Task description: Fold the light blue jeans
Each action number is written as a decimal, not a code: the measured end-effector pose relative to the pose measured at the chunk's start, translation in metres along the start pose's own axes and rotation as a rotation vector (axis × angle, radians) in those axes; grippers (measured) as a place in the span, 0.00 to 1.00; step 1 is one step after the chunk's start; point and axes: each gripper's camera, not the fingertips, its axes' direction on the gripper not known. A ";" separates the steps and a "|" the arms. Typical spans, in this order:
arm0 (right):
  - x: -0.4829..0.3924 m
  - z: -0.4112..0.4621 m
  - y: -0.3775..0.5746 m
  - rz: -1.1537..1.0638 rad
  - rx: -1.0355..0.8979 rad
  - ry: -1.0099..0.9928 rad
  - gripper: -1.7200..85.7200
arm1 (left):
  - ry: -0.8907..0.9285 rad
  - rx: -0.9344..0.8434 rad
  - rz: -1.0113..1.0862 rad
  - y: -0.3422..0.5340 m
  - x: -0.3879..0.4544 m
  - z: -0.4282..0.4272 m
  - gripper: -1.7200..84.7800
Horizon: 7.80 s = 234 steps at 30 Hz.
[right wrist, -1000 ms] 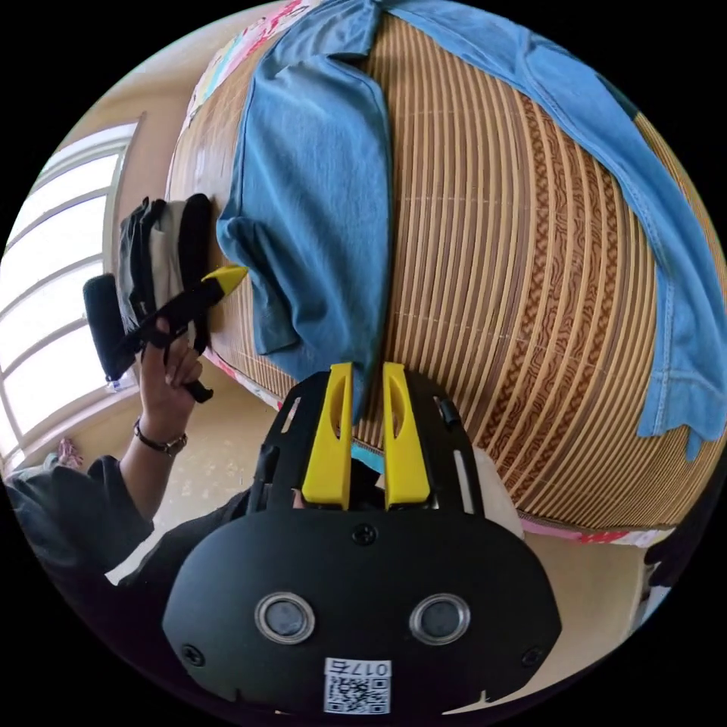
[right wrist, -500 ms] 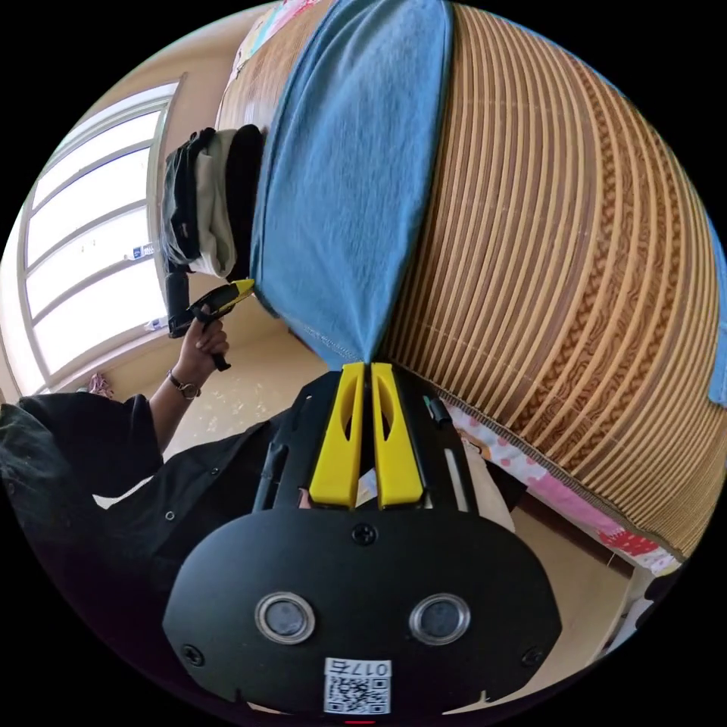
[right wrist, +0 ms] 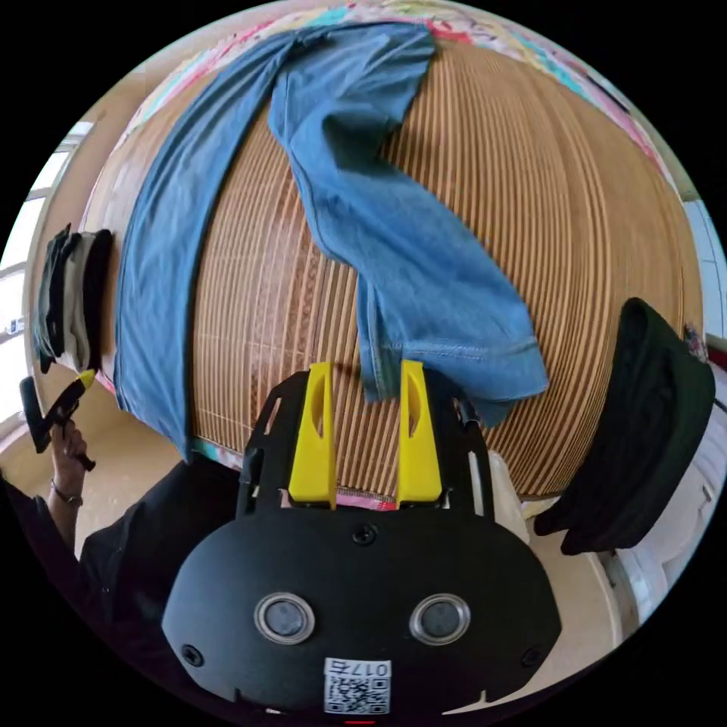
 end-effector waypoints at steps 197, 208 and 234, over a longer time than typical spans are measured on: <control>-0.012 0.030 0.115 0.076 0.033 -0.490 0.14 | 0.241 -0.285 0.081 -0.007 -0.036 0.082 0.14; 0.042 0.073 0.009 0.019 0.156 -0.749 0.14 | 0.187 -0.118 0.104 -0.082 -0.047 0.113 0.11; 0.065 -0.139 0.252 -0.328 0.590 -1.386 0.04 | 0.850 0.069 0.674 0.093 0.078 -0.177 0.02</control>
